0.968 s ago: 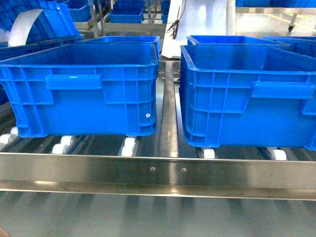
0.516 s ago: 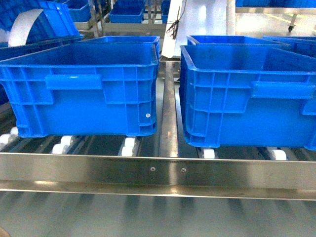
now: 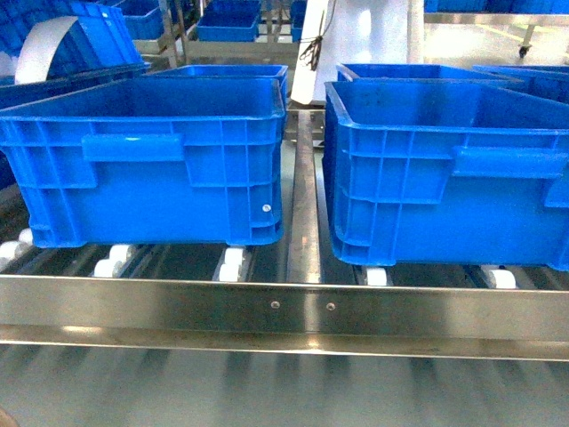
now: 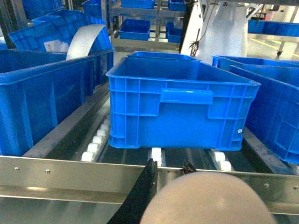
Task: Place part in tray to right shelf
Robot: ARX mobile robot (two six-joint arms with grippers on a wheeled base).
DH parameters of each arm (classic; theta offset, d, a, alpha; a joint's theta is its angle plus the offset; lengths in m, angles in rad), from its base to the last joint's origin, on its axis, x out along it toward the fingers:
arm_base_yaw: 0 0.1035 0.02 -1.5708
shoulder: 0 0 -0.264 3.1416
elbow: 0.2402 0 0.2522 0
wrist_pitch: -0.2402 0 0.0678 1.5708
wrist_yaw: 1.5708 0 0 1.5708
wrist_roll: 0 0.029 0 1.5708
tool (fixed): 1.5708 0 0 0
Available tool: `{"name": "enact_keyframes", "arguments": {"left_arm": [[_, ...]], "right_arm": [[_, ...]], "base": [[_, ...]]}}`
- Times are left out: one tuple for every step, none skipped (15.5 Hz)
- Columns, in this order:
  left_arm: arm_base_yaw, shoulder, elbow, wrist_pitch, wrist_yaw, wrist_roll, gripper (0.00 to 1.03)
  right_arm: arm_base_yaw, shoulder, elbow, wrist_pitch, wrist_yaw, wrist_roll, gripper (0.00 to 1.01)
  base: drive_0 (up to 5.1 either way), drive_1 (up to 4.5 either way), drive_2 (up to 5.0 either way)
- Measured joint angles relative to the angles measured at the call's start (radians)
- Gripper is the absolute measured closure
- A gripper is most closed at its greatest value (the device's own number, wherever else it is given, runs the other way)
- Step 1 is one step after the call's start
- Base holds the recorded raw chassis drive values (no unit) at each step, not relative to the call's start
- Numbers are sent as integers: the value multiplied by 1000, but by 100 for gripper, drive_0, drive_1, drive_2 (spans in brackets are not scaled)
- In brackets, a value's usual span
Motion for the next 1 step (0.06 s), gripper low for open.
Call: {"name": "enact_keyframes", "arguments": {"left_arm": [[0,0,0,0,0,0,91]], "right_arm": [[0,0,0,0,0,0,3]], "base": [[0,0,0]]}}
